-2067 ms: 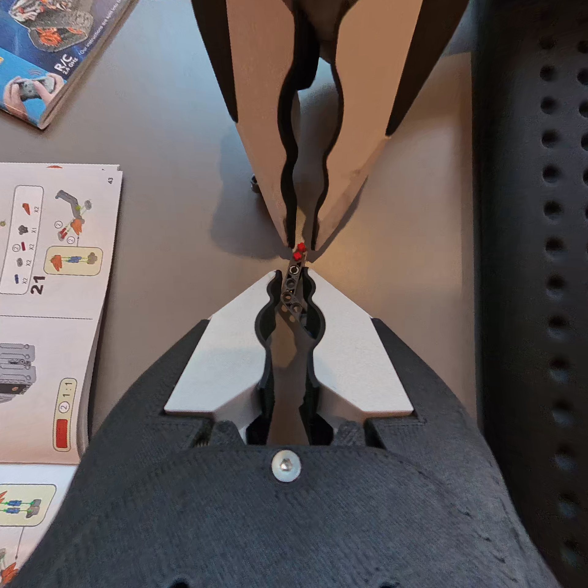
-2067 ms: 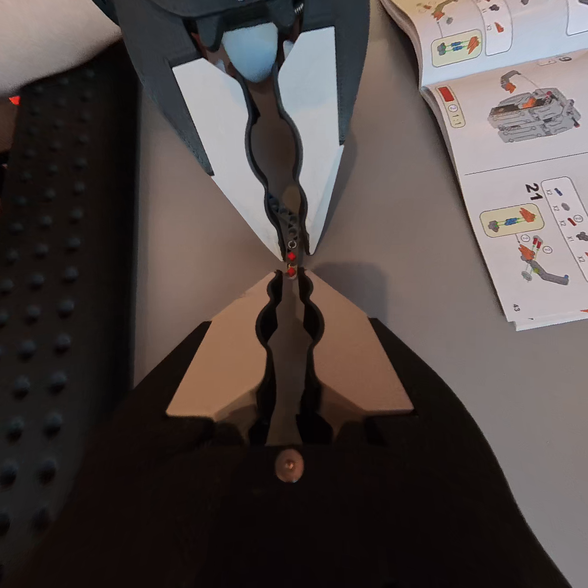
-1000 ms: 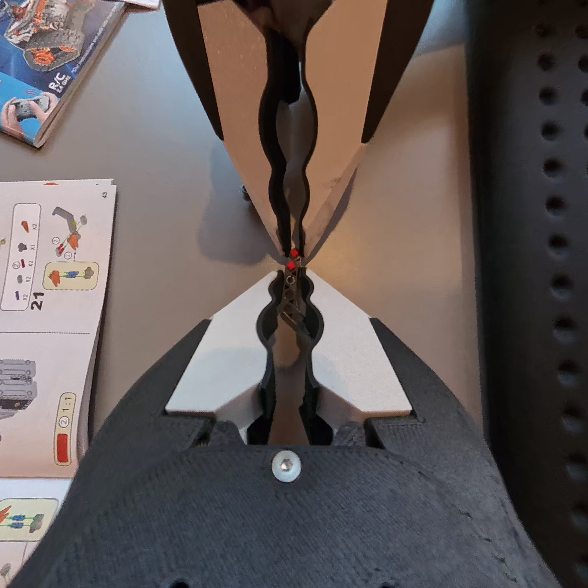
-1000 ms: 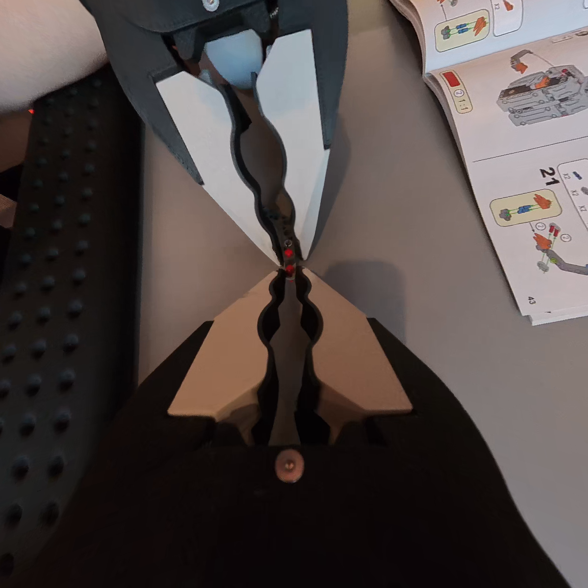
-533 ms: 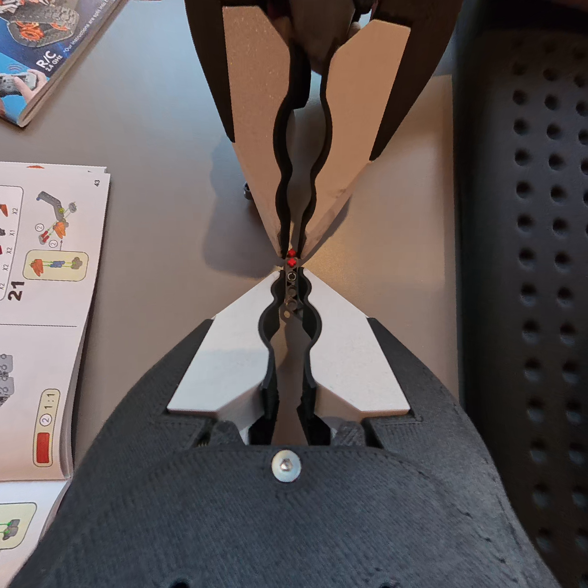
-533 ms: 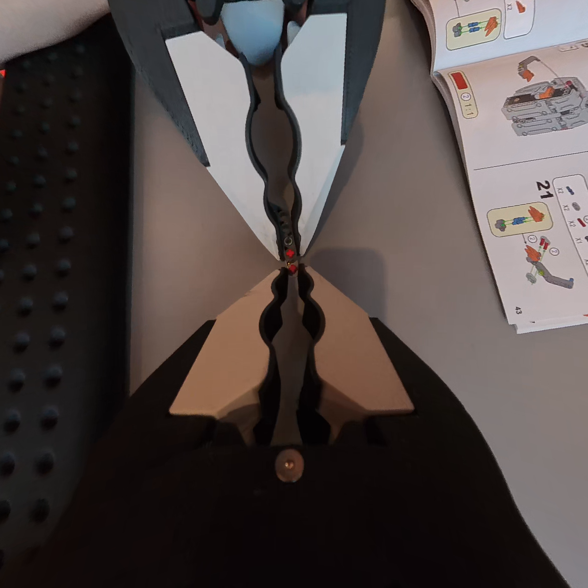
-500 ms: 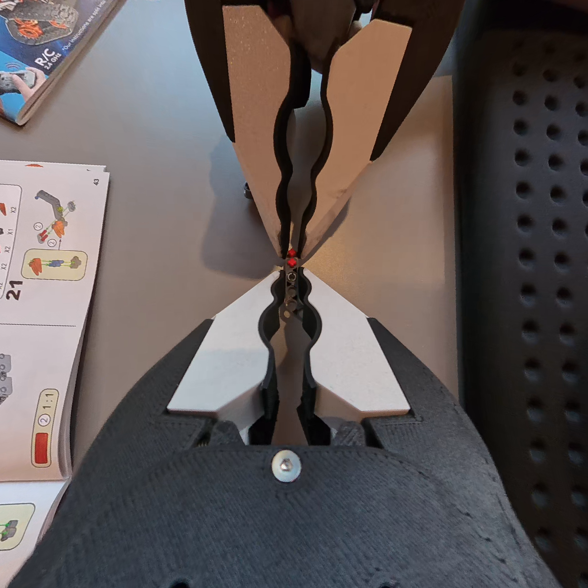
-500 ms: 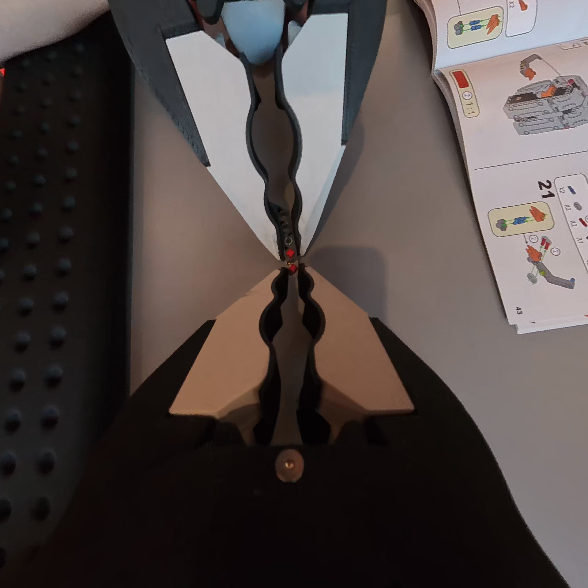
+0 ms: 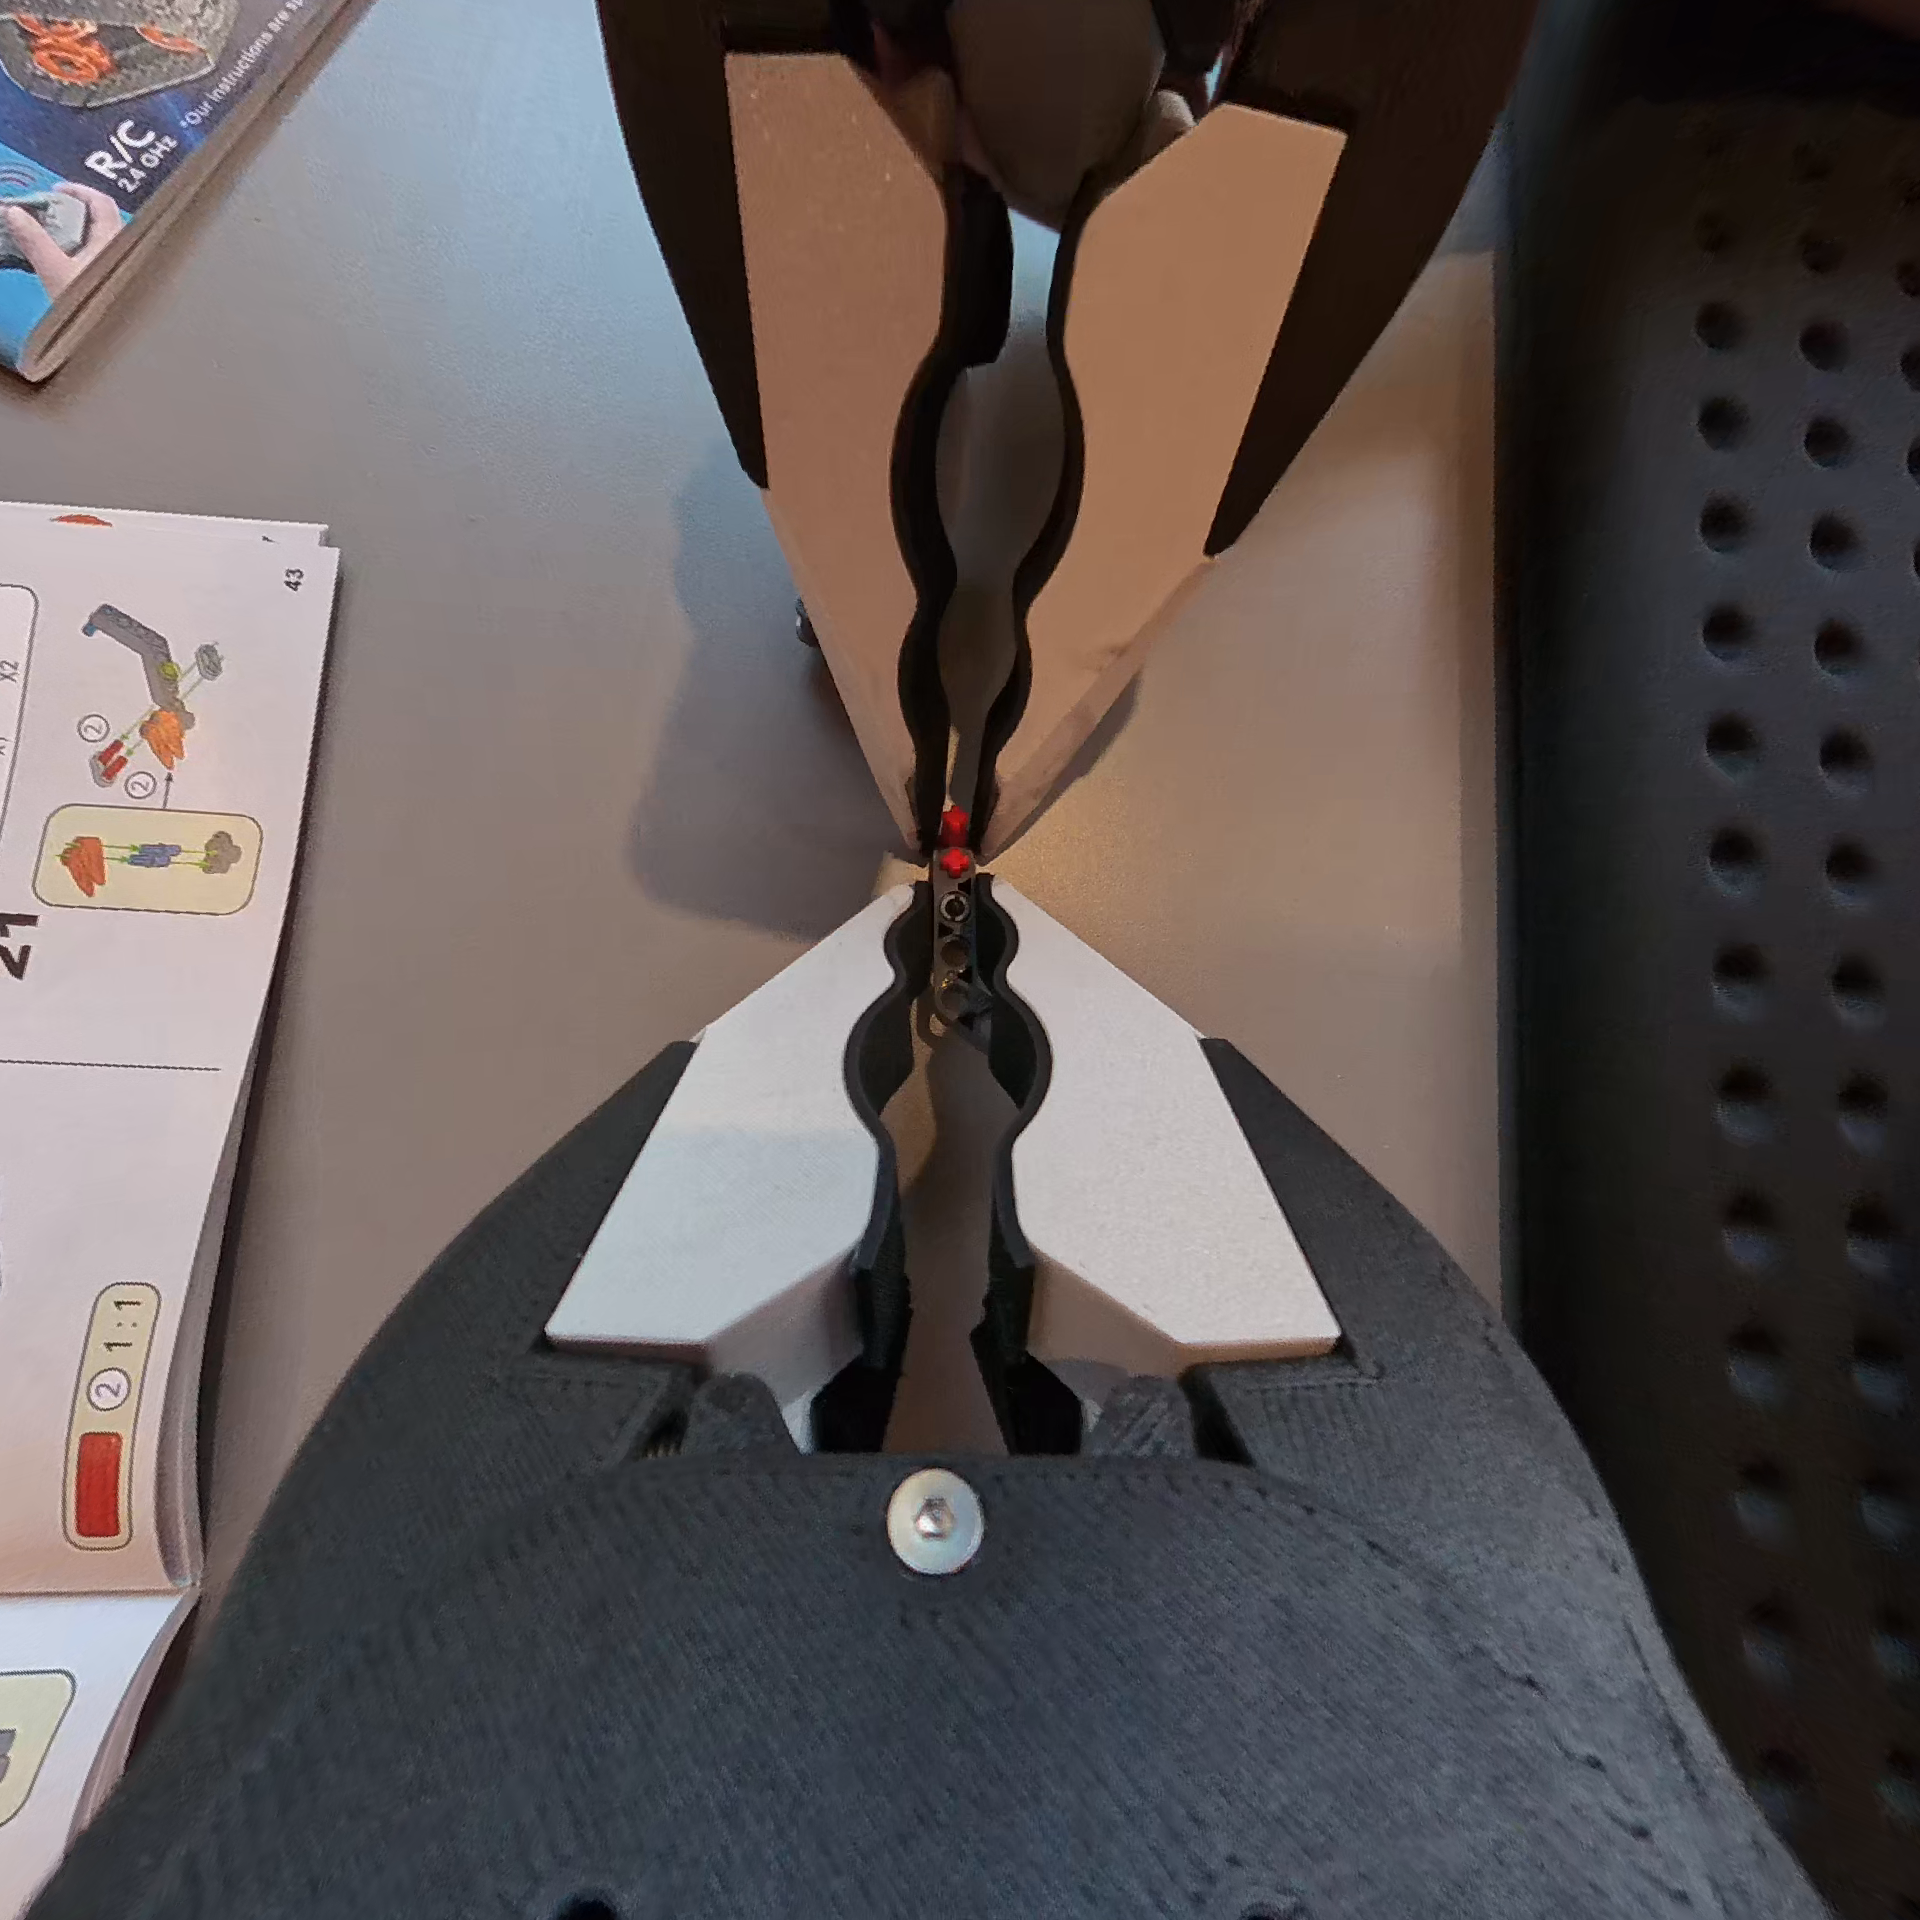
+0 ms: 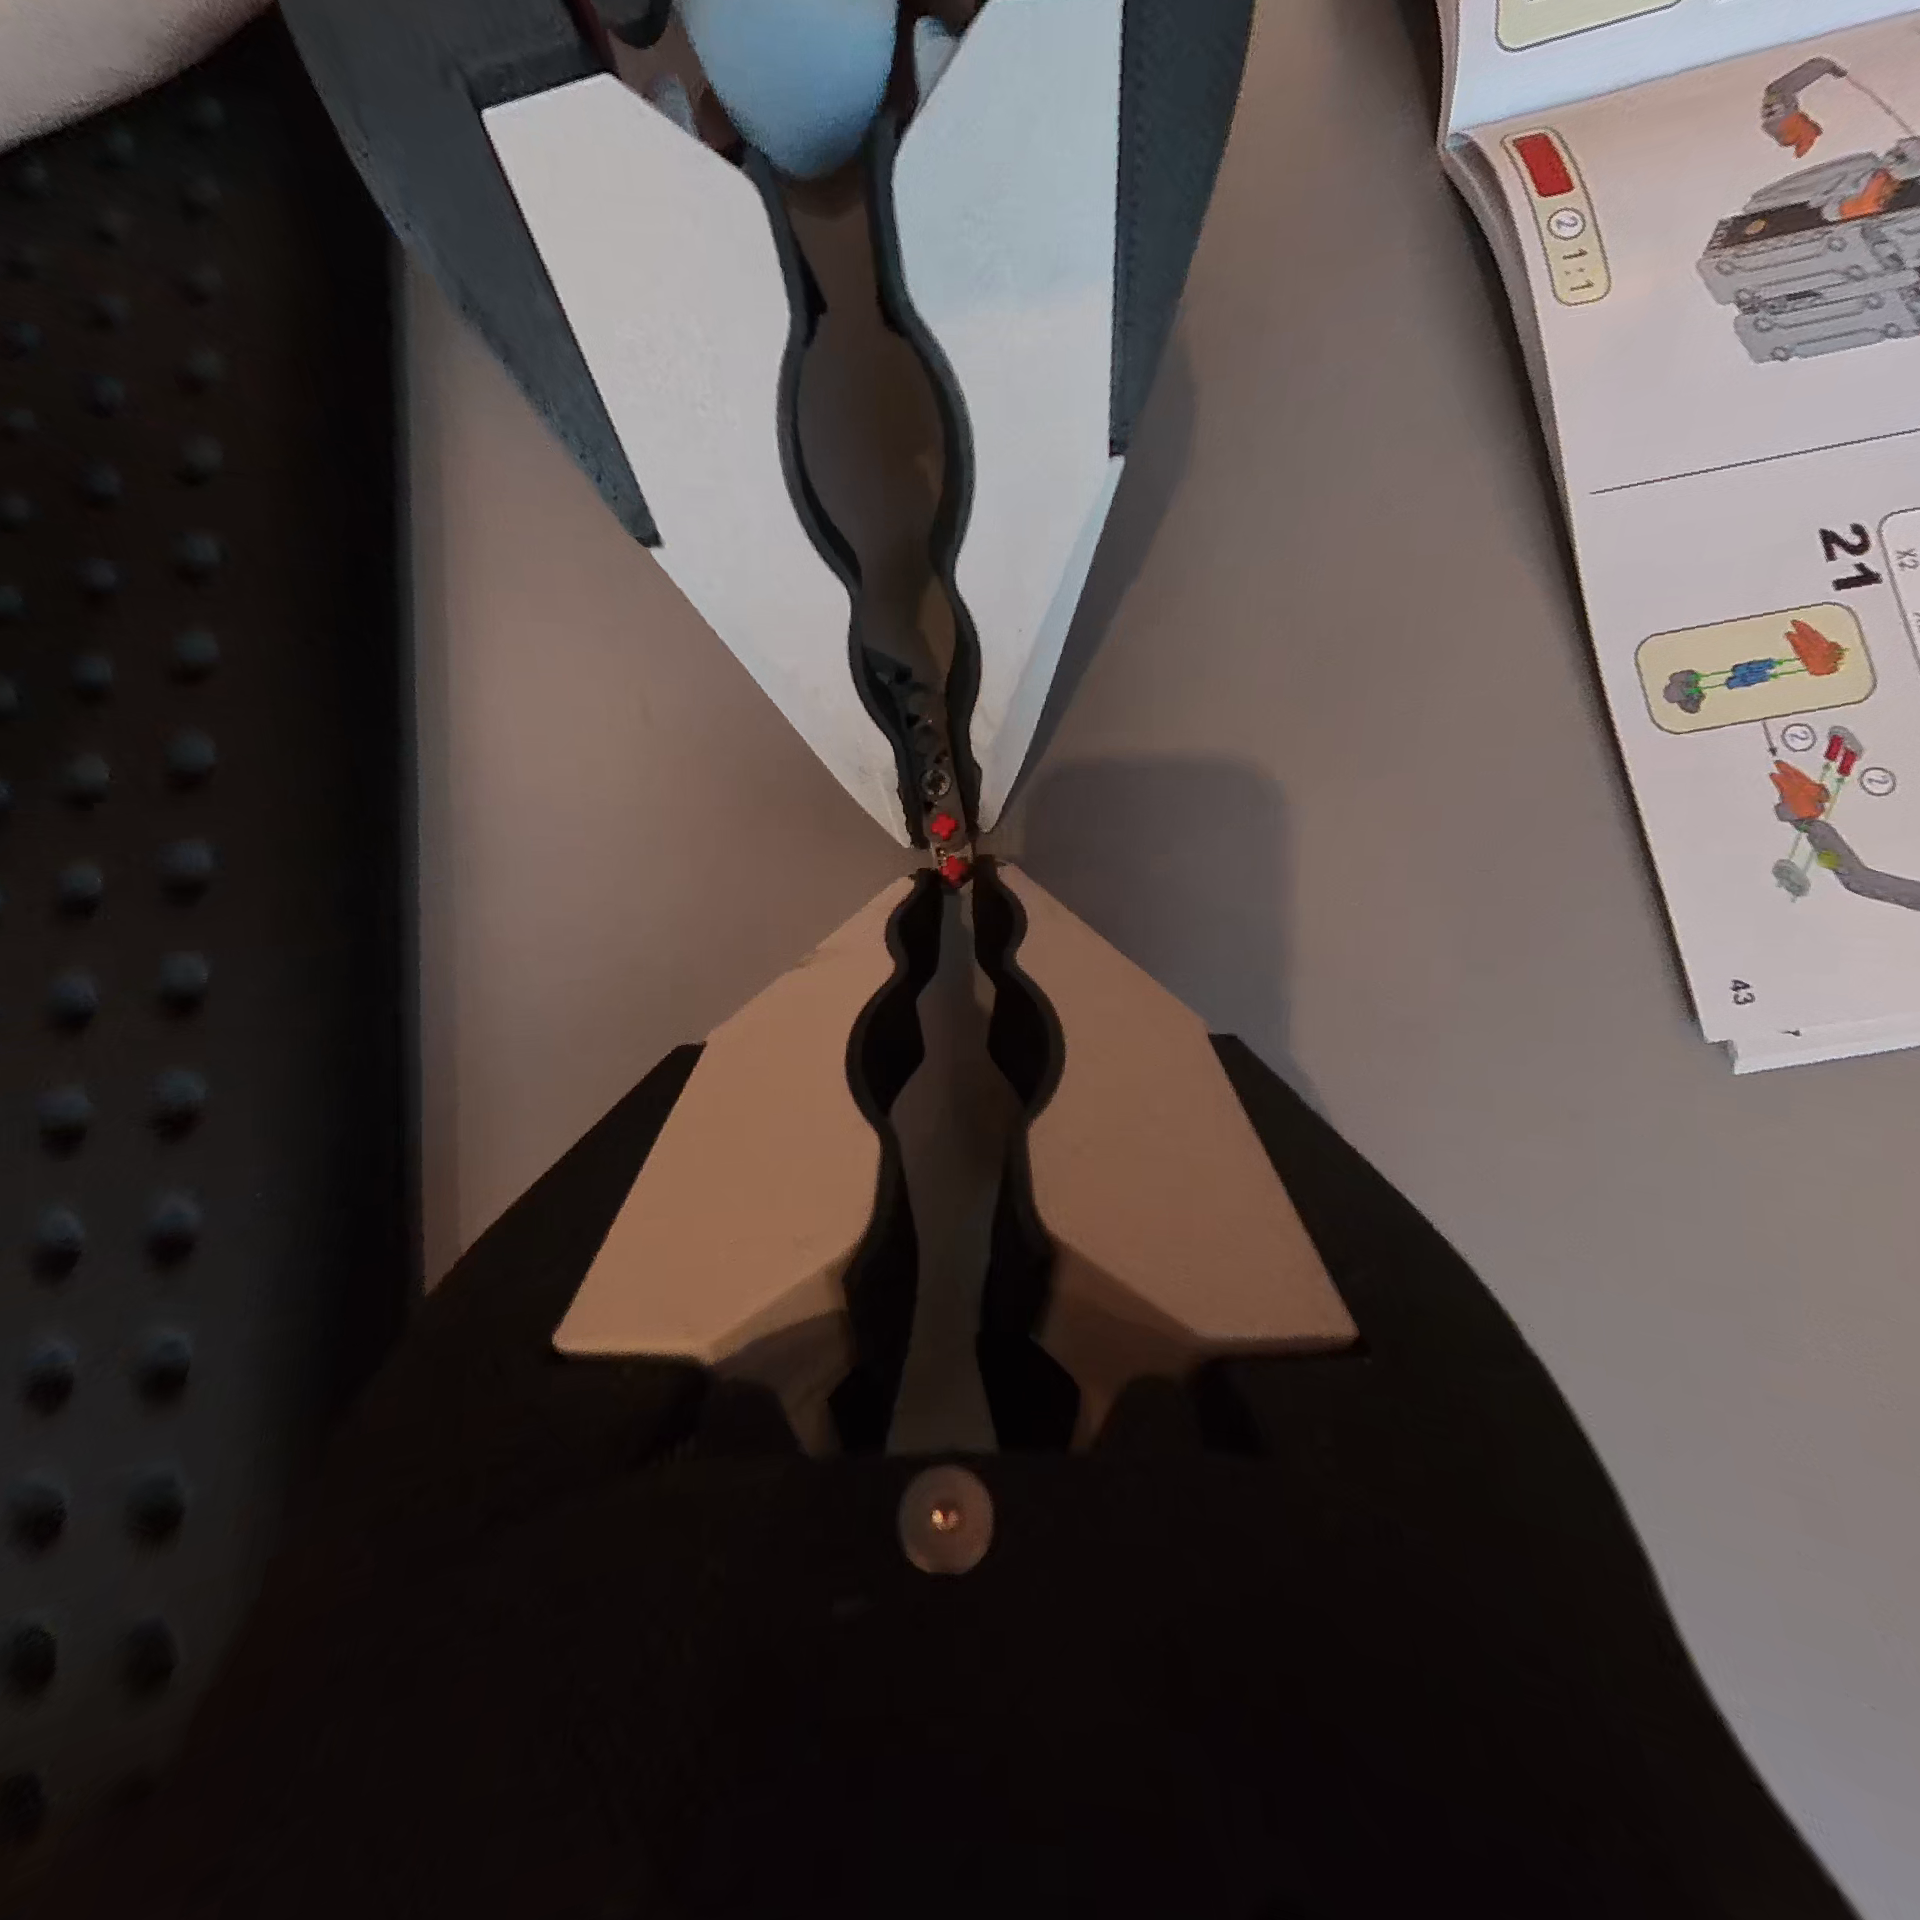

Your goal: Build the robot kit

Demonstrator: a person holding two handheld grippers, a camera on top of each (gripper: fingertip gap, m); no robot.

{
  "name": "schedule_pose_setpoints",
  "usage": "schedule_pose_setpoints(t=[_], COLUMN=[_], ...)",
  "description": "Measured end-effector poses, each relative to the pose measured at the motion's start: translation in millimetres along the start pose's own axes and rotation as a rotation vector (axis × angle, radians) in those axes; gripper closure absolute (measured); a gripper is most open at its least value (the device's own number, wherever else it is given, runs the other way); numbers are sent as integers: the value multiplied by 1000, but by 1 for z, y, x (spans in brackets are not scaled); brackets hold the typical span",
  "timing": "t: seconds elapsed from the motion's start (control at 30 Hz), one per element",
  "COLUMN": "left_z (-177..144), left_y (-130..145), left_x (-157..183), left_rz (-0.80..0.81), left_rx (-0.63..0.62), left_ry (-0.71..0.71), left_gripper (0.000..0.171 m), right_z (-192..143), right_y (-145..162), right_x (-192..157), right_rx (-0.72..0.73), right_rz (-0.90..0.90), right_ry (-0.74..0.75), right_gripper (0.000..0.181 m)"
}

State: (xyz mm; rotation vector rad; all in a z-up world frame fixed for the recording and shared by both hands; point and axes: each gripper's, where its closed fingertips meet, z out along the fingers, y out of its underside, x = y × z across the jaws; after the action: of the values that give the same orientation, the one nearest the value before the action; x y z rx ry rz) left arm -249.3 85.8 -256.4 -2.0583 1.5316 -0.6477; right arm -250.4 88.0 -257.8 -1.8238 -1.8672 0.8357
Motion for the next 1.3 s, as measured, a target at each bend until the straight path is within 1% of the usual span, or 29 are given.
schedule_pose_setpoints(t=[0.13,0.23,0.3,0.33,0.37,0.4,0.43,0.47,0.5,0.57,0.6,0.63,0.67,0.7,0.77,0.83,0.9,1.0,1.03,1.13,1.2,1.3], left_z=[0,1,1,-1,-5,-13,-27,-46,-69,-118,-139,-157,-168,-170,-149,-127,-119,-117,-116,-112,-113,-110], left_y=[0,0,-1,-4,-11,-23,-37,-53,-67,-86,-91,-93,-96,-97,-98,-105,-112,-111,-111,-110,-109,-105], left_x=[0,0,-1,-1,-1,-2,-3,-5,-9,-22,-29,-35,-36,-35,-35,-28,-22,-30,-30,-30,-34,-39], left_rz=[16,33,21,-4,-38,-77,-119,-157,-192,-264,-307,-350,-380,-405,-475,-529,-555,-573,-568,-560,-570,-576], left_rx=[-8,-11,2,26,72,149,251,370,501,763,880,986,1063,1087,1022,993,1002,1034,1033,1008,1018,1005], left_ry=[-22,-38,-38,-27,-9,14,42,67,77,69,61,62,90,124,172,267,355,309,305,288,259,232], left_gripper=[166,166,165,155,145,136,126,117,115,119,126,132,131,133,145,144,148,148,152,151,152,165], right_z=[0,0,1,1,0,-5,-14,-28,-45,-88,-112,-130,-138,-140,-137,-131,-127,-118,-117,-114,-110,-104], right_y=[0,0,-2,-3,-3,-7,-18,-33,-49,-76,-86,-91,-91,-89,-92,-97,-102,-103,-104,-105,-105,-107], right_x=[0,0,-2,-7,-3,2,5,10,16,29,31,33,38,41,38,33,29,28,29,30,31,28], right_rx=[-12,-5,33,58,75,110,190,309,446,769,931,1047,1105,1124,1118,1110,1106,1088,1088,1101,1092,1069], right_rz=[-36,-26,-10,19,54,82,119,179,266,475,556,616,653,670,652,654,664,677,685,725,736,727], right_ry=[33,39,27,-11,-6,-3,-14,-33,-65,-181,-282,-369,-399,-395,-391,-406,-442,-437,-443,-490,-485,-471], right_gripper=[173,172,173,174,174,174,174,174,174,174,175,175,175,175,175,175,175,175,175,175,175,175])
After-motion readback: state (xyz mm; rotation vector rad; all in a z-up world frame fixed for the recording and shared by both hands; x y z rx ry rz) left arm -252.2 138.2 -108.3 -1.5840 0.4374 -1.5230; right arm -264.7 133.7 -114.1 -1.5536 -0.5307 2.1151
